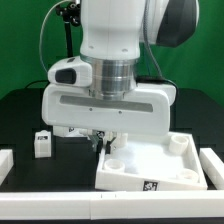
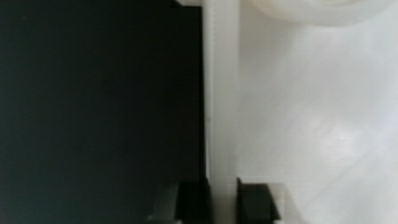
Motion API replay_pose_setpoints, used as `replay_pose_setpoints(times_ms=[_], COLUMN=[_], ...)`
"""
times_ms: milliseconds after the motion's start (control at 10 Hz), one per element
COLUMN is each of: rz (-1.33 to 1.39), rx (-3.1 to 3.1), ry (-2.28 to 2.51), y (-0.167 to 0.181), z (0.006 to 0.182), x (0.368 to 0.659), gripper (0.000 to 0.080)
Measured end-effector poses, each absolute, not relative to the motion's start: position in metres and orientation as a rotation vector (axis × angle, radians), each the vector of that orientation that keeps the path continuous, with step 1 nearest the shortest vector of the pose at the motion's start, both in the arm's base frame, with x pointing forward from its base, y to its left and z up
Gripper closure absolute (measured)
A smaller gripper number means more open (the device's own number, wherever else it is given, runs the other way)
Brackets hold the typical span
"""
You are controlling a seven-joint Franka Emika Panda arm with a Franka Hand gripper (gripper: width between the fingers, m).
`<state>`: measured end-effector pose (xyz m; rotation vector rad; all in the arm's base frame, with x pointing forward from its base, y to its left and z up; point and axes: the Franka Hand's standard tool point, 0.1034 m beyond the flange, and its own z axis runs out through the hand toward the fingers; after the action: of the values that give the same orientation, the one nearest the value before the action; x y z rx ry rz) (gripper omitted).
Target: Assemble one leg
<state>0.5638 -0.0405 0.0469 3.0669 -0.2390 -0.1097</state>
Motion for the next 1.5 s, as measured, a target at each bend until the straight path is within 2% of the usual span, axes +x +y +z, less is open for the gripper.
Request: replay_pose_setpoints(times_ms=[300, 700, 1100, 1300, 1500], rz=[-0.099, -0.101, -0.062, -0.044, 0.003], rx=[3.079, 3.085, 3.116, 3.115, 3.117], ry=[-0.271, -0.274, -0.231, -0.249, -0.314], y=[-0.033, -0.022, -0.041, -0.053, -0.045], z=[0.058, 0.063, 0.098, 0.097, 0.085], x=[0.572, 0.576, 0.577, 0.573, 0.572], gripper=[0.0745, 0.0745, 0.0745, 0.0745, 0.0745])
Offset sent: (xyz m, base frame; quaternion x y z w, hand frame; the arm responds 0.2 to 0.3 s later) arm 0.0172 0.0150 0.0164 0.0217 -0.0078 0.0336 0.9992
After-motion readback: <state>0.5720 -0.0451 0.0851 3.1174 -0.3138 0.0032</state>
